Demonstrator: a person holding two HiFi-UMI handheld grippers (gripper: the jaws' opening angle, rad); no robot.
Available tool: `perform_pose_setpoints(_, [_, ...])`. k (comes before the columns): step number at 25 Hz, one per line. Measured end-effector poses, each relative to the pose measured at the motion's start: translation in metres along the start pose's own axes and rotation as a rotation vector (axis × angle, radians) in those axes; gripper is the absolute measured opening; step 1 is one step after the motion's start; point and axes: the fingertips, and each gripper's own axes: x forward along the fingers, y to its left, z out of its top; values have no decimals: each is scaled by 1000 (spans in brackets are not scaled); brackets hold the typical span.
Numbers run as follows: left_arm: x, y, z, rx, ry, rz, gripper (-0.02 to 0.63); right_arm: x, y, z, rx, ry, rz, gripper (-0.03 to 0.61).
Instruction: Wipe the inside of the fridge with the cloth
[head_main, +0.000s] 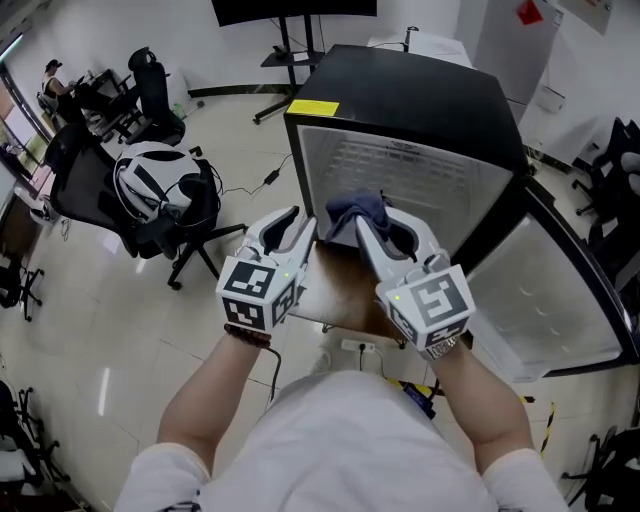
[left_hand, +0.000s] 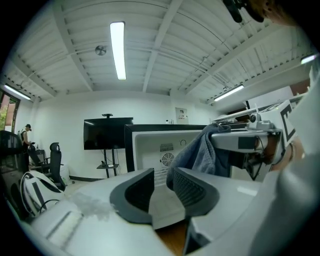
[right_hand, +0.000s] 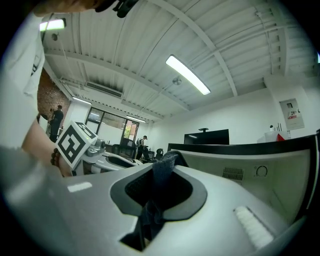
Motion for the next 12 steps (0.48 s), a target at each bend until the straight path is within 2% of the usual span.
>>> perform_pose_setpoints(6, [28,38,-4,26,24,-36,138,51,-12,-2,-29,-18,-15,41])
perform_pose_setpoints(12, [52,55,-10,46,53,-100,163,89,-23,-14,-38,0,-39,41])
